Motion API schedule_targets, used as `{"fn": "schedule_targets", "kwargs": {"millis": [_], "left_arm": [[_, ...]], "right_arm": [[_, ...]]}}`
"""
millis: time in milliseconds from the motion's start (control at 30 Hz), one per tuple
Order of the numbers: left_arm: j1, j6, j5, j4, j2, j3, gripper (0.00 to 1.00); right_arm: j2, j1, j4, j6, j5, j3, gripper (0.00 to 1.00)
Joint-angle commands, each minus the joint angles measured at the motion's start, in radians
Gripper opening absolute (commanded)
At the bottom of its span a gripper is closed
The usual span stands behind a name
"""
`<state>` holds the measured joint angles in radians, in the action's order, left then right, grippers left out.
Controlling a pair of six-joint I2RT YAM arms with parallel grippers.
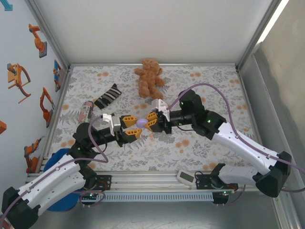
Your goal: Insert the wireless bluetooth earbuds into the charging case
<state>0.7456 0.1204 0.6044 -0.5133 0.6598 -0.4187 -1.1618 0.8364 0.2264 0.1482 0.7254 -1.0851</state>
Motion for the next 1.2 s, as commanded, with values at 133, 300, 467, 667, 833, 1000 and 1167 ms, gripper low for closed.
{"fn": "schedule_targets", "kwargs": {"millis": [133, 300, 467, 667, 833, 1000, 1167], "left_arm": [[0.004, -0.033, -0.077, 0.085, -0.078, 0.017, 0.67], [0.003, -0.044, -0.126, 0.148, -0.132, 0.029, 0.75], [0.002, -0.053, -0.177, 0.206, -0.181, 0.035, 0.86], [0.004, -0.063, -0.242, 0.294, -0.205, 0.012, 0.9], [0.003, -0.055, -0.323, 0.349, -0.197, 0.001, 0.93], [0.003, -0.033, -0.386, 0.377, -0.188, 0.001, 0.95], [0.003, -0.027, -0.418, 0.396, -0.2, 0.009, 0.97]], "right_arm": [[0.013, -0.029, -0.035, -0.089, -0.088, 0.043, 0.12], [0.003, -0.059, -0.035, -0.162, -0.142, 0.092, 0.12], [-0.006, -0.113, -0.032, -0.232, -0.154, 0.152, 0.1], [-0.034, -0.212, -0.031, -0.313, -0.136, 0.214, 0.1], [-0.077, -0.297, -0.047, -0.342, -0.068, 0.247, 0.1], [-0.138, -0.382, -0.055, -0.345, -0.015, 0.262, 0.1], [-0.229, -0.47, -0.055, -0.353, 0.022, 0.262, 0.09]]}}
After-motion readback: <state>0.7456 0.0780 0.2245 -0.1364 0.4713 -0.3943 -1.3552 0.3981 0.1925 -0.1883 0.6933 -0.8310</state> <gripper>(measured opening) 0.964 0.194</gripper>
